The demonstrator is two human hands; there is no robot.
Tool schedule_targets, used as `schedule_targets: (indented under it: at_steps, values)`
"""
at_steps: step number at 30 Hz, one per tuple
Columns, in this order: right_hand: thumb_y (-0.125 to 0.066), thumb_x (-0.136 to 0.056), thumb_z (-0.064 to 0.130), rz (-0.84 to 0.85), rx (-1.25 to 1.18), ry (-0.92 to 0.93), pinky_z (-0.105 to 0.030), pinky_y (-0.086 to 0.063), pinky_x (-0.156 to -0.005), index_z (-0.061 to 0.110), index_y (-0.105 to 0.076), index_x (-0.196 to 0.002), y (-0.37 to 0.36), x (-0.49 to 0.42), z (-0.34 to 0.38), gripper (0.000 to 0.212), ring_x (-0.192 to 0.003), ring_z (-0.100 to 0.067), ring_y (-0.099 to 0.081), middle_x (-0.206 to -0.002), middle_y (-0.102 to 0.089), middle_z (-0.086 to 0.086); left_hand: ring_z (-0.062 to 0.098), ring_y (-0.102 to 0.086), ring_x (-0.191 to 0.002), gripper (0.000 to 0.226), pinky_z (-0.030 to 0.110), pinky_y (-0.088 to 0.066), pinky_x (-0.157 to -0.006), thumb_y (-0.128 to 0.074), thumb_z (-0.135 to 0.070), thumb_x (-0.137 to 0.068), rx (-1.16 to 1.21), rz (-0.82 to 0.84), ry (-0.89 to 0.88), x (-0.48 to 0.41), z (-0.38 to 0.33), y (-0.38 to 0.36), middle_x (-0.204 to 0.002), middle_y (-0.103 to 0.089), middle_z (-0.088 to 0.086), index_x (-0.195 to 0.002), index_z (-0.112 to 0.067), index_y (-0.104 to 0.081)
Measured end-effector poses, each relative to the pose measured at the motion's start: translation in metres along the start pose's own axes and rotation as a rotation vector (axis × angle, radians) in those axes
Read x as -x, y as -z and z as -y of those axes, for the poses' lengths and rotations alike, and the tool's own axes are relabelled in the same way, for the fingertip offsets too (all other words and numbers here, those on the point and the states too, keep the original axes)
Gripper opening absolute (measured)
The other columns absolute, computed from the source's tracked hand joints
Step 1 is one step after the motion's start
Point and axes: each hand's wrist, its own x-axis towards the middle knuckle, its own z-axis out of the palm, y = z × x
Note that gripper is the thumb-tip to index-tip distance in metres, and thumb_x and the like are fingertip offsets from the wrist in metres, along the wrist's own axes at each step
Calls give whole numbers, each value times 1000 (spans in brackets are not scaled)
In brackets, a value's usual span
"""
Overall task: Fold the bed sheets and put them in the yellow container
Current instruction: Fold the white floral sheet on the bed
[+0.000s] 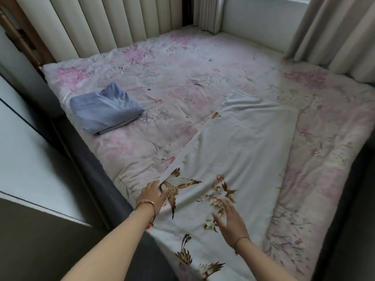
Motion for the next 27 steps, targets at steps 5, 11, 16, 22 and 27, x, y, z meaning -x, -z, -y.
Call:
schedule_targets:
  at_steps: [5,11,16,22,27]
  values:
    - [-21,-72,84,-36,-125,-122,-39,-27,-114,32,-17,-148,-53,-13,14,93,-143,-9,-18,-157,-14,14,25,-37,-129,52,37,-35,-105,-35,-45,-97,19,126,-17,-64,32,-14,-146,-34,4,-142,-20,-31]
    - [-39,-87,62,-152,-204,-315,-34,-23,-116,26,-22,-148,-132,-44,28,73,-142,-10,-21,-155,-22,8,23,-41,-128,44,34,-37,-104,-39,-35,-98,40,247,-142,-137,61,-55,-144,-40,4,-139,-19,-38]
    - [-35,-84,68,-233,-231,-326,-32,-15,-118,30,-17,-148,-180,-66,35,76,-142,-7,-16,-154,-18,13,21,-55,-98,22,31,-46,-81,-52,-38,-92,94,173,-166,-170,69,-82,-104,-59,1,-105,-22,-56]
    - [-12,-77,82,-252,-144,-285,-27,-7,-118,36,-10,-148,-202,-60,37,85,-142,-1,-7,-156,-10,19,20,-48,-60,24,32,-36,-54,-46,-25,-97,374,-100,-136,-156,105,-80,-65,-52,4,-78,-10,-45]
    - [22,-54,88,-268,-29,-336,-20,3,-112,32,-12,-149,-205,-67,37,115,-144,-4,-6,-156,-9,15,21,-57,-73,28,31,-42,-63,-52,-41,-92,397,33,-5,-166,105,-78,-79,-61,1,-80,-16,-51]
